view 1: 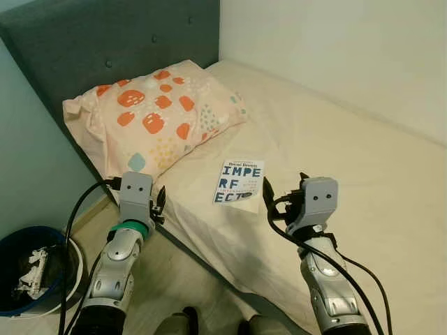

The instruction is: Clean up the room

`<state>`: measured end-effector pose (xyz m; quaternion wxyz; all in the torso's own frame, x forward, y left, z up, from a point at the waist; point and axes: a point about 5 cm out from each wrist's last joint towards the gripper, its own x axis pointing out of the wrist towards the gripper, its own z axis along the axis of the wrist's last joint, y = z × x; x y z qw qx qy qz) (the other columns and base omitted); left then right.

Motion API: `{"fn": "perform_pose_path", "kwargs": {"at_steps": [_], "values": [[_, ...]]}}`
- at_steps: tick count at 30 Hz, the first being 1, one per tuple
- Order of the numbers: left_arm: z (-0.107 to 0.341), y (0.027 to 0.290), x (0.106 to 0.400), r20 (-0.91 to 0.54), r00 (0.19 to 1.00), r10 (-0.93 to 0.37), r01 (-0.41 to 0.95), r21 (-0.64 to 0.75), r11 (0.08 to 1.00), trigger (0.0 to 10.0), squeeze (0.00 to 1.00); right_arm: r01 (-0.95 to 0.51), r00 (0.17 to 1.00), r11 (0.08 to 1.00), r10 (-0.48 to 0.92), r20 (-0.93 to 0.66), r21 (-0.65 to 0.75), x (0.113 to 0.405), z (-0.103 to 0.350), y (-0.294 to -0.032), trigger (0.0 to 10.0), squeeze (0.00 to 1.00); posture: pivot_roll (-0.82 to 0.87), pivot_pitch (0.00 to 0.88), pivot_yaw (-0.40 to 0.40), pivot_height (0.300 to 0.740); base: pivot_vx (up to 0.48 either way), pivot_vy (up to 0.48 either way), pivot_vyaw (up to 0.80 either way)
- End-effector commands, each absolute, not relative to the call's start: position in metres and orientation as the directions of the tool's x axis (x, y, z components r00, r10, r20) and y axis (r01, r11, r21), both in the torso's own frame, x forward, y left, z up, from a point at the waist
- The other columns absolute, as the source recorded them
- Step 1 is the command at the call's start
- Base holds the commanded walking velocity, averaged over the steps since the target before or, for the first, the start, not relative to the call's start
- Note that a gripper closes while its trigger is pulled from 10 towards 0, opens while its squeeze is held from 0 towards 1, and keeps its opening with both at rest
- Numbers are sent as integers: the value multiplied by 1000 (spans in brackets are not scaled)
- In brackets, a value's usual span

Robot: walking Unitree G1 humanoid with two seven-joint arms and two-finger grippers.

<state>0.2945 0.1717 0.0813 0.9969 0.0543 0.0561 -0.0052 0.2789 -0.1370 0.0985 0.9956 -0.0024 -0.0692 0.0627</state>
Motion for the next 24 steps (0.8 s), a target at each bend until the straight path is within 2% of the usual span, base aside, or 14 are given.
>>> {"fn": "perform_pose_path", "kwargs": {"at_steps": [1, 24], "values": [[75, 170, 293, -140, 990, -8, 25, 116, 993, 10000, 0, -129, 985, 992, 130, 112, -14, 278, 93, -137, 10000, 0, -154, 11, 54, 731, 0, 0, 0], [76, 170, 294, -139, 990, -6, 22, 112, 993, 10000, 0, -125, 986, 992, 126, 114, -13, 278, 93, -137, 10000, 0, -155, 12, 54, 731, 0, 0, 0]]}}
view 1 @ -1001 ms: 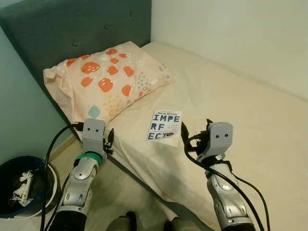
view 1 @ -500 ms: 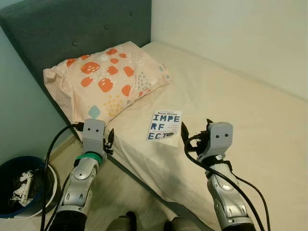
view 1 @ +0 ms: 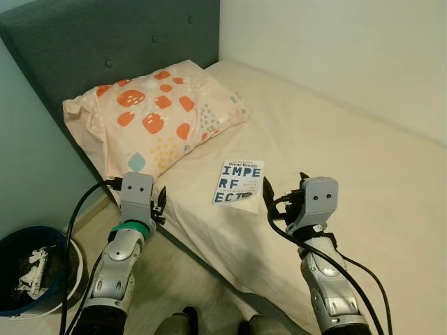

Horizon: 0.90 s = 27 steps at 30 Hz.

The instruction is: Clean up the room

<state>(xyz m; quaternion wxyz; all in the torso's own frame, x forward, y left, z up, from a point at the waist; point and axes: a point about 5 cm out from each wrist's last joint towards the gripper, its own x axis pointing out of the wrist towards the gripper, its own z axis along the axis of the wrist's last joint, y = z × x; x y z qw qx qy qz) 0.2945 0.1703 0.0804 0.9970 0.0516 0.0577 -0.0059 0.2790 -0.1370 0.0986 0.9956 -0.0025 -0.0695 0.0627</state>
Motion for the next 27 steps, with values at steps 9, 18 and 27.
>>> {"fn": "perform_pose_path", "kwargs": {"at_steps": [9, 18, 27], "values": [[76, 170, 294, -142, 990, -7, 23, 112, 993, 10000, 0, -122, 986, 992, 122, 114, -8, 278, 93, -137, 10000, 0, -156, 11, 55, 731, 0, 0, 0], [75, 170, 293, -144, 989, -7, 23, 113, 993, 10000, 0, -122, 987, 992, 122, 109, -4, 277, 93, -137, 10000, 0, -156, 13, 55, 731, 0, 0, 0], [74, 170, 292, -147, 989, -7, 23, 112, 993, 10000, 0, -115, 989, 993, 113, 91, 16, 277, 91, -138, 10000, 0, -157, 16, 54, 731, 0, 0, -622]]}}
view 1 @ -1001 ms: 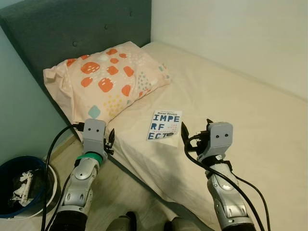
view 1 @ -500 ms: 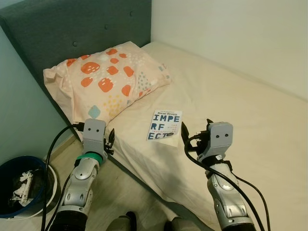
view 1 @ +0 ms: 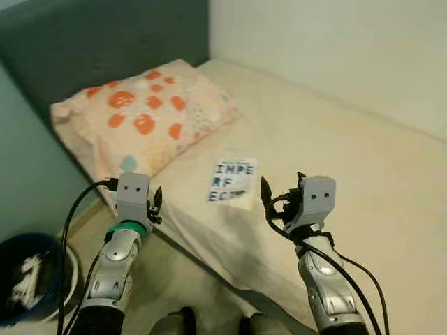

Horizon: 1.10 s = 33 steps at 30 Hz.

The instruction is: Clean up the room

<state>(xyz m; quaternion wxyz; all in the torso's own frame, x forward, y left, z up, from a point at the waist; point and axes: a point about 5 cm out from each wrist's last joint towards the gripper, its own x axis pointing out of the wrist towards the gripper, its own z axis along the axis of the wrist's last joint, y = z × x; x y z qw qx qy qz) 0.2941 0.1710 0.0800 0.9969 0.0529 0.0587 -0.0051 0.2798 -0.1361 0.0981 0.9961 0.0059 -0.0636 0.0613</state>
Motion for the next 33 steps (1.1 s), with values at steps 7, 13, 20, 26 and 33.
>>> {"fn": "perform_pose_path", "kwargs": {"at_steps": [7, 13, 20, 26, 33], "values": [[74, 170, 292, -149, 989, -6, 23, 110, 994, 10000, 0, -118, 989, 993, 116, 93, 17, 277, 91, -138, 10000, 0, -157, 22, 53, 731, 0, 0, -800], [73, 170, 291, -153, 988, -7, 24, 110, 994, 10000, 0, -117, 989, 993, 115, 89, 21, 276, 91, -138, 10000, 0, -158, 29, 55, 731, 0, 0, -800], [74, 170, 292, -154, 988, -7, 24, 110, 994, 10000, 0, -115, 990, 993, 113, 88, 21, 277, 91, -138, 10000, 0, -157, 29, 57, 731, 0, 0, -800], [74, 170, 292, -153, 988, -8, 25, 112, 993, 10000, 0, -109, 990, 994, 107, 89, 19, 277, 92, -138, 10000, 0, -157, 29, 59, 731, 0, 0, -800], [74, 170, 292, -156, 988, -5, 22, 110, 994, 10000, 0, -105, 990, 994, 104, 93, 10, 278, 92, -138, 10000, 0, -156, 28, 61, 731, 0, 0, -85]]}}
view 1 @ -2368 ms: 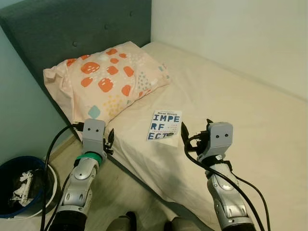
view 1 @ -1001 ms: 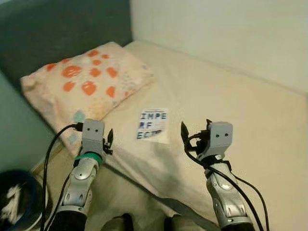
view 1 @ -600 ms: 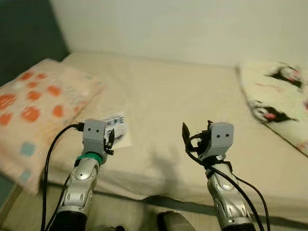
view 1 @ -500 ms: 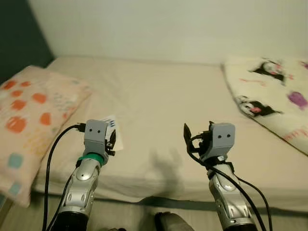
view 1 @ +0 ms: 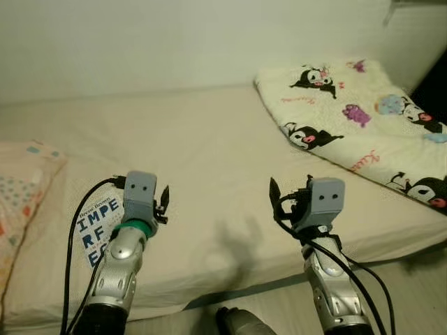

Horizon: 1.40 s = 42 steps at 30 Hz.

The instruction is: Clean up the room

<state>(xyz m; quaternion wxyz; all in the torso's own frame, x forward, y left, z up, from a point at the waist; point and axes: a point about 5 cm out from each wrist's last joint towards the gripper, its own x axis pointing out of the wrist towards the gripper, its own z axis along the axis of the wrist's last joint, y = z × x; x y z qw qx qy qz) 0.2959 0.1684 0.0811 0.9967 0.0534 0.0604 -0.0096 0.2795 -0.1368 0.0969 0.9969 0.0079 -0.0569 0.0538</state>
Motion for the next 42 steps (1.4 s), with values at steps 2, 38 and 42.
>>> {"fn": "perform_pose_path", "kwargs": {"at_steps": [2, 38, 42], "values": [[74, 170, 293, -157, 988, -4, 21, 110, 994, 10000, 0, -105, 990, 994, 104, 94, 9, 278, 92, -138, 10000, 0, -156, 28, 61, 731, 0, 0, 0], [75, 169, 294, -154, 988, -7, 25, 116, 993, 10000, 0, -114, 989, 993, 114, 98, -5, 278, 93, -138, 10000, 0, -161, 23, 56, 731, 0, 281, 0], [75, 169, 293, -154, 988, -8, 26, 117, 993, 10000, 0, -115, 989, 993, 115, 98, -5, 278, 93, -138, 10000, 0, -161, 24, 56, 731, 0, 0, 0]]}}
